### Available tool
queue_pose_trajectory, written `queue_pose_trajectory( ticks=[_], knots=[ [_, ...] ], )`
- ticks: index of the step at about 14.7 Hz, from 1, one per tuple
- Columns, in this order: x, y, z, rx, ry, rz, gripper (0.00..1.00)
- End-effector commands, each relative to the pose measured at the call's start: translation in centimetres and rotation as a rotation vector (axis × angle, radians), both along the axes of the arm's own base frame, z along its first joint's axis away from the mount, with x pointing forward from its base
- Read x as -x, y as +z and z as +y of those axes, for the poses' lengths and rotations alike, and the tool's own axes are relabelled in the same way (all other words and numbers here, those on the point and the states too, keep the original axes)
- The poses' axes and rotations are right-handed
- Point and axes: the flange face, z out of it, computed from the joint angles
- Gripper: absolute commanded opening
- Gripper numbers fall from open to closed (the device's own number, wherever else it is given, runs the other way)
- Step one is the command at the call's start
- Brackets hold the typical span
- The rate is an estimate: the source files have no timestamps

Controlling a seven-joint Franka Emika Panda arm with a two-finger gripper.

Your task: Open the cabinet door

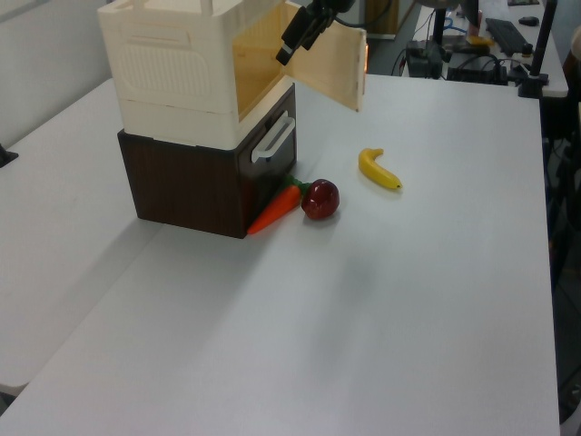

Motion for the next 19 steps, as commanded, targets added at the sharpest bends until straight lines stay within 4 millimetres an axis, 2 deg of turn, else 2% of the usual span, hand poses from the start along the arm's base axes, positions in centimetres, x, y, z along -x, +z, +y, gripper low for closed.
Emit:
queue_pose_trajectory(
  ticks=[1, 2, 4, 8, 12, 14, 17, 19],
  knots=[
    [1.2, -0.9, -1.1, 0.056, -0.012, 0.117, 1.0],
    [1.2, -1.3, -1.8, 0.071, -0.018, 0.149, 1.0],
    [1.5, -2.6, -4.7, 0.122, -0.014, 0.267, 1.0],
    [2.0, -4.9, -9.1, 0.167, 0.022, 0.438, 1.0],
    [3.3, -6.7, -12.5, 0.16, 0.007, 0.53, 1.0],
    [3.8, -6.5, -13.6, 0.064, 0.008, 0.543, 1.0],
    [5.3, -7.0, -14.0, 0.054, 0.006, 0.556, 1.0],
    [5.6, -7.2, -14.0, 0.056, 0.007, 0.562, 1.0]
  ],
)
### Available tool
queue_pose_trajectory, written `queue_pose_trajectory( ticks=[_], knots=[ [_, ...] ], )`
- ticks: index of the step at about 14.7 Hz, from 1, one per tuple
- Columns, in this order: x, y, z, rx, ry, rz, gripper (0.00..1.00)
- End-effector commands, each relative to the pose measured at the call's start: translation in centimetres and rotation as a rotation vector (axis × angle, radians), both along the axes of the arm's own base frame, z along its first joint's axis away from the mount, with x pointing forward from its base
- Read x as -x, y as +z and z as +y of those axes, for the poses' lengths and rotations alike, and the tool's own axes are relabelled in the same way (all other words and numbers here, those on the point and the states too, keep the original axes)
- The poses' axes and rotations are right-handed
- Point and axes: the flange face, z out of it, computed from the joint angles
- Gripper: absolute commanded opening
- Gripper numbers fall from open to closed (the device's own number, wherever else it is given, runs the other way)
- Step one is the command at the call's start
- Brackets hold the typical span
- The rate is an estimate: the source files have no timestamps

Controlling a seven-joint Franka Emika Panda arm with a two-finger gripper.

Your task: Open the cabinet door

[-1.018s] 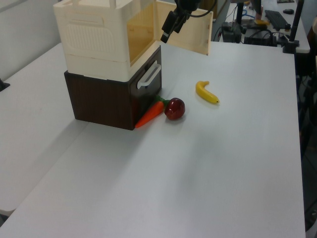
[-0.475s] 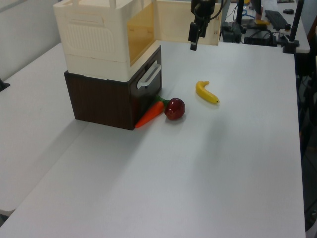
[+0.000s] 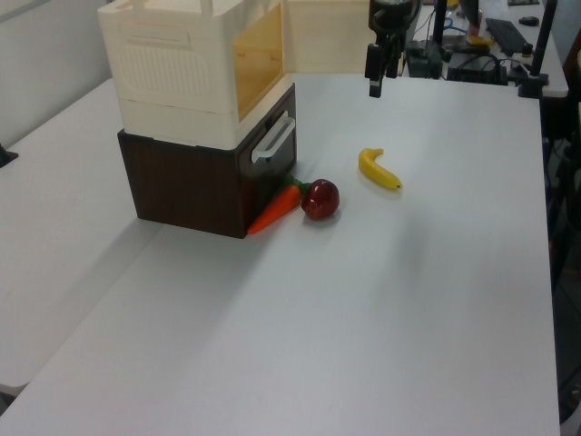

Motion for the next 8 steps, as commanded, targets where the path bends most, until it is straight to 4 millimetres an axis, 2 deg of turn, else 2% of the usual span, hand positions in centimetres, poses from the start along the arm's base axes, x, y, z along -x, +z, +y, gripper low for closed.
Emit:
queue_pose_trajectory(
  ticks=[1, 5, 8],
  knots=[
    [2.2, 0.1, -0.2, -0.018, 0.019, 0.019, 1.0],
    [3.5, 0.9, -0.8, -0.016, 0.009, 0.045, 1.0],
    [3.4, 0.9, -0.7, -0.016, 0.008, 0.048, 1.0]
  ],
)
